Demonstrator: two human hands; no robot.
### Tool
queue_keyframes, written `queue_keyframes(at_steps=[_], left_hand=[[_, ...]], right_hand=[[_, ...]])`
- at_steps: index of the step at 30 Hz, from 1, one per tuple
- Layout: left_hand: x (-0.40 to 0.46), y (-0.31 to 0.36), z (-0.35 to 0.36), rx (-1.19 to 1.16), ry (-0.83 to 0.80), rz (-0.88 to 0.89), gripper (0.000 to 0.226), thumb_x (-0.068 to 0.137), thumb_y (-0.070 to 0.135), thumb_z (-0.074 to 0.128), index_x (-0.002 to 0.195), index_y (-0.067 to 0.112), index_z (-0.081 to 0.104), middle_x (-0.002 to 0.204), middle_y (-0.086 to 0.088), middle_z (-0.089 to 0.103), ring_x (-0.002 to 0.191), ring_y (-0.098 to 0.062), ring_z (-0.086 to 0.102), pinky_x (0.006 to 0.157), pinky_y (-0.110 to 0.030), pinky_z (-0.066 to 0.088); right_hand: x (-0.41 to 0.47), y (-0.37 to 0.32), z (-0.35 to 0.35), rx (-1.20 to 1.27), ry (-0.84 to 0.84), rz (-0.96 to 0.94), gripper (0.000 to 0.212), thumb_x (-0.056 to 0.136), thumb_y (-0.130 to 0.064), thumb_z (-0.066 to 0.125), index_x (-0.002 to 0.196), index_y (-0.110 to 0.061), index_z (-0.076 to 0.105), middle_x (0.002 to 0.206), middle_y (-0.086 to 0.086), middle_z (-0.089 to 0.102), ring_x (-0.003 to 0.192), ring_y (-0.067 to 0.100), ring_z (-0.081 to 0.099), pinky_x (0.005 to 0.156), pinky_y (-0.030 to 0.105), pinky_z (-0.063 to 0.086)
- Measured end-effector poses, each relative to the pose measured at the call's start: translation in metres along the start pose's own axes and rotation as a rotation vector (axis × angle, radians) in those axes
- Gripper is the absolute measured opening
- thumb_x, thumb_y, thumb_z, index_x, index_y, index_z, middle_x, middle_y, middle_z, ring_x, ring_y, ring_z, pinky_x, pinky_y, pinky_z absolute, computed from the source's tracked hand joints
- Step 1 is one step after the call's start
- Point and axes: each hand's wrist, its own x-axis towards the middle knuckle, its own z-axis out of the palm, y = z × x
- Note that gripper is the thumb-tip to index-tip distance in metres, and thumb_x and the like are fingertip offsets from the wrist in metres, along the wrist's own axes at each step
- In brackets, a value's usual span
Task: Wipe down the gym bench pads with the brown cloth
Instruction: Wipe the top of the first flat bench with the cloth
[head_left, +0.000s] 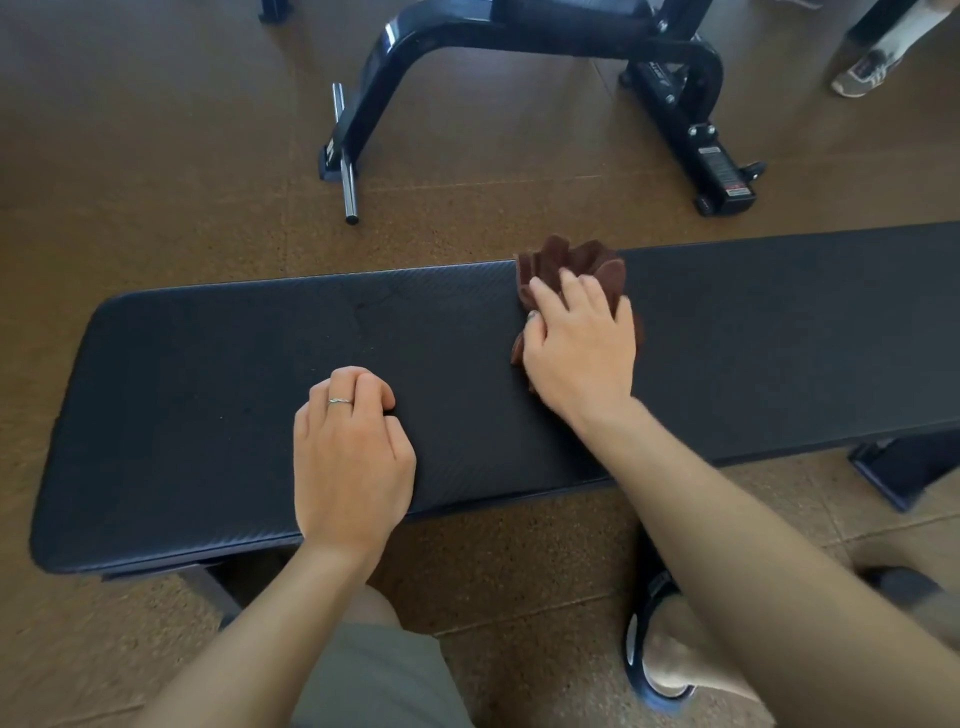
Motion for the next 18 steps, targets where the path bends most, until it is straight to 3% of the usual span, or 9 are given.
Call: queue_keyframes(at_steps=[6,11,15,18], left_hand=[[0.0,0.0,-0.001,-0.019,-0.008,0.007,0.016,0.089,0.002,0.051,0.097,0.012,0.059,0.105,-0.005,0.058,0.097,-0.024,0.053,0.084,-0.042,0.044],[0.001,-0.003,-0.003,-0.047,-0.005,0.02,0.021,0.09,0.01,0.039,0.097,0.014,0.058,0.106,-0.003,0.057,0.098,-0.022,0.052,0.084,-0.041,0.046],[0.002,0.001,-0.001,-0.035,-0.011,0.016,0.016,0.09,0.007,0.044,0.096,0.014,0.058,0.104,-0.003,0.056,0.097,-0.022,0.053,0.086,-0.042,0.047],[0.003,0.002,-0.001,-0.017,0.006,0.008,0.014,0.089,0.007,0.046,0.095,0.015,0.056,0.102,-0.003,0.056,0.095,-0.022,0.051,0.085,-0.041,0.046]], right_hand=[[-0.116,-0.027,-0.01,0.029,-0.034,-0.128,0.053,0.106,-0.044,0.028,0.15,-0.033,0.054,0.159,-0.004,0.049,0.15,0.021,0.04,0.126,0.047,0.023],[-0.056,-0.019,0.0,-0.004,-0.024,-0.228,0.051,0.105,-0.041,0.03,0.149,-0.036,0.055,0.156,-0.003,0.052,0.149,0.02,0.04,0.122,0.05,0.029],[0.026,-0.042,0.015,0.023,-0.027,-0.116,0.049,0.106,-0.036,0.033,0.151,-0.032,0.053,0.16,0.002,0.047,0.151,0.025,0.035,0.124,0.055,0.021],[0.019,-0.056,0.018,0.003,-0.007,-0.114,0.048,0.107,-0.034,0.036,0.152,-0.028,0.053,0.161,0.003,0.047,0.151,0.025,0.035,0.124,0.056,0.02]])
